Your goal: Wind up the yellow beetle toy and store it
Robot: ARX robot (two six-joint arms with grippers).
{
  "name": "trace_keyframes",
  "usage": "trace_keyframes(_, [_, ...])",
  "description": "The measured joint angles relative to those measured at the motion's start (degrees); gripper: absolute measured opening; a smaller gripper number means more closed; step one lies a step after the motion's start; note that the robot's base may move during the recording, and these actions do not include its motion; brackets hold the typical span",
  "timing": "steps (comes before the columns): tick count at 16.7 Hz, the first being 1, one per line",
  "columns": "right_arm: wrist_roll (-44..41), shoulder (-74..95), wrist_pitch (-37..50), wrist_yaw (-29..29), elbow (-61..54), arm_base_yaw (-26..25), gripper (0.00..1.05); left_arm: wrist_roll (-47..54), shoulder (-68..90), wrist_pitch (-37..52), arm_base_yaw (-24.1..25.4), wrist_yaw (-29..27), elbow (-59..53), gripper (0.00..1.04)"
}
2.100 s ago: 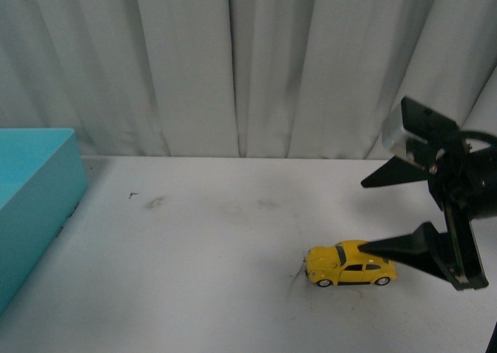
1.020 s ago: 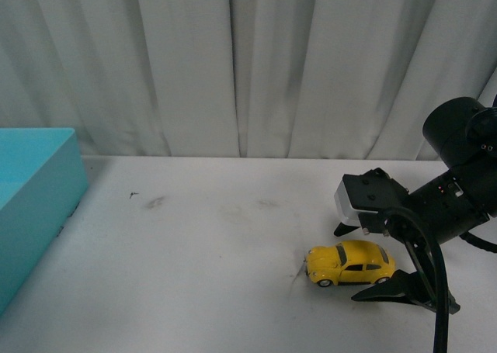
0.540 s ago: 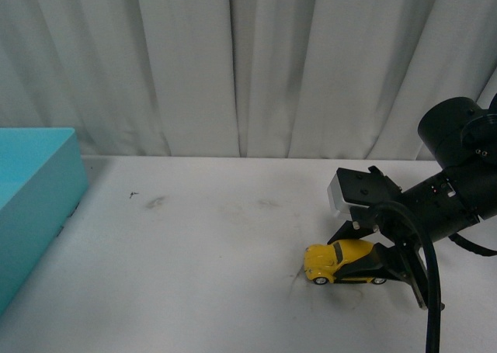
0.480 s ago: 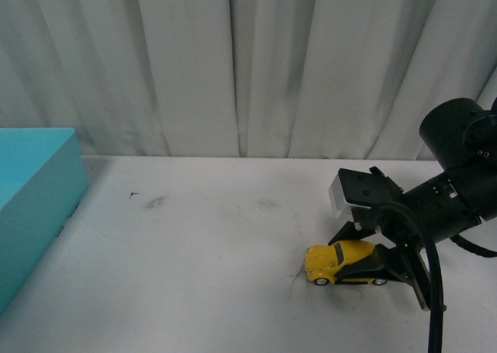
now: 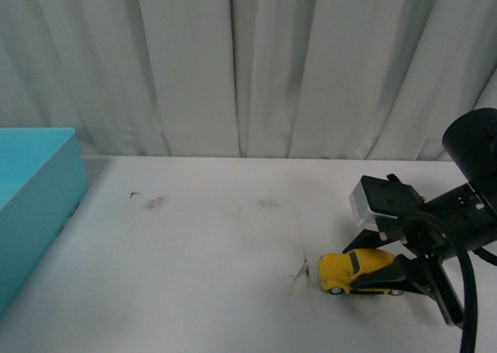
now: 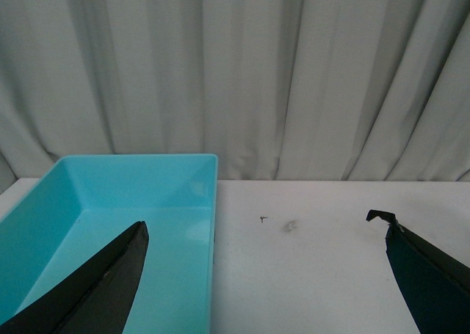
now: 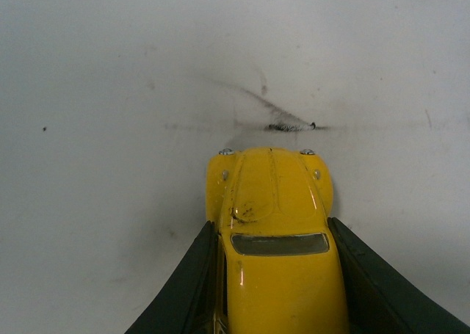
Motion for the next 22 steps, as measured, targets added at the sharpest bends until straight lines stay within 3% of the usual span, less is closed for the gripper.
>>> trace_keyframes(11, [-1.57,-2.21,1.33,-0.94,-4.76,-1.14,0.39,-0.02,0.00,0.00,0.00,0.00,0.00,0.98])
trace_keyframes(16, [-5.92,-3.48,3.98,-2.60,-9.20,-4.46,0.39,-0.02,0.00,0.00,0.00,0.00,0.00,0.98])
trace_keyframes(18, [-5.90,-3.76,8.81,-7.91,-14.51,-10.99,0.39,-0.02,0.00,0.00,0.00,0.00,0.00,0.98])
trace_keyframes(20, [-12.94,-3.65,2.08,-8.66,-15.06,-20.70,0.39,-0.02,0.00,0.00,0.00,0.00,0.00,0.98])
trace_keyframes(22, [-13.81,-3.89,0.90,-8.79,-15.61,-21.94,0.39,0.00,0.00,0.00,0.00,0.00,0.00,0.98])
